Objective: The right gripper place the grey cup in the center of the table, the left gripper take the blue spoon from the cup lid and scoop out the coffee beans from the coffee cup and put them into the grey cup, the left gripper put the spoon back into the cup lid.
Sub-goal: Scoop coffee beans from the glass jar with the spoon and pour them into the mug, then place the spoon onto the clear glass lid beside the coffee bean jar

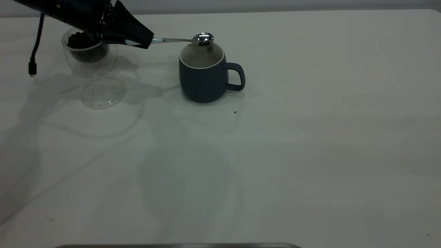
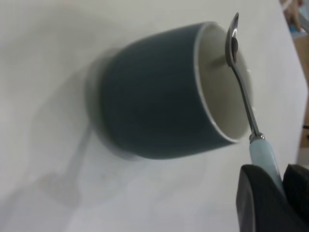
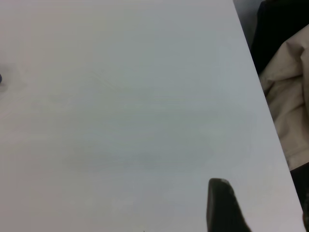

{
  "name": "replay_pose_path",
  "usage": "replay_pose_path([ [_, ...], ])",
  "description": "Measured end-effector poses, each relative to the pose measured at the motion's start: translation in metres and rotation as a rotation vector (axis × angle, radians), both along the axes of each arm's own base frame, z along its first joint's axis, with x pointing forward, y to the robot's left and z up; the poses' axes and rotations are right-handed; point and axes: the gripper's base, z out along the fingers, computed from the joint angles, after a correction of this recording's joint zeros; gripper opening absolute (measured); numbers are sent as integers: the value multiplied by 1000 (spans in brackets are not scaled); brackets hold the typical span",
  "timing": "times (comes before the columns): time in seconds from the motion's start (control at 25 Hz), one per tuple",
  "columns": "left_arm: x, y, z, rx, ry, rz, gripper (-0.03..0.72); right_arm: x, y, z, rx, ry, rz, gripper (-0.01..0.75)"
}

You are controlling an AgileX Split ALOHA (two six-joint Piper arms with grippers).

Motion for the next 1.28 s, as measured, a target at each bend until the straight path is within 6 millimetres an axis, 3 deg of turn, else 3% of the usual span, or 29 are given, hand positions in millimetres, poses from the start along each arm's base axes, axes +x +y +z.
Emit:
replay_pose_path([
  [0.28, 3, 1, -1, 25, -144, -58, 127, 0, 0, 0, 0, 0, 0, 364],
  [0.6, 1, 0, 6, -4, -151, -82, 127, 0, 0, 0, 0, 0, 0, 364],
  [0.72, 2, 1, 22, -5, -171, -82, 127, 0, 0, 0, 0, 0, 0, 364],
  [0.92, 2, 8, 68, -20, -220, -68, 127, 0, 0, 0, 0, 0, 0, 364],
  [1.08, -3, 39, 107, 10, -206, -13, 127, 0, 0, 0, 0, 0, 0, 364],
  [1.28, -15, 119, 131, 123, -46, 230, 127, 0, 0, 0, 0, 0, 0, 364],
])
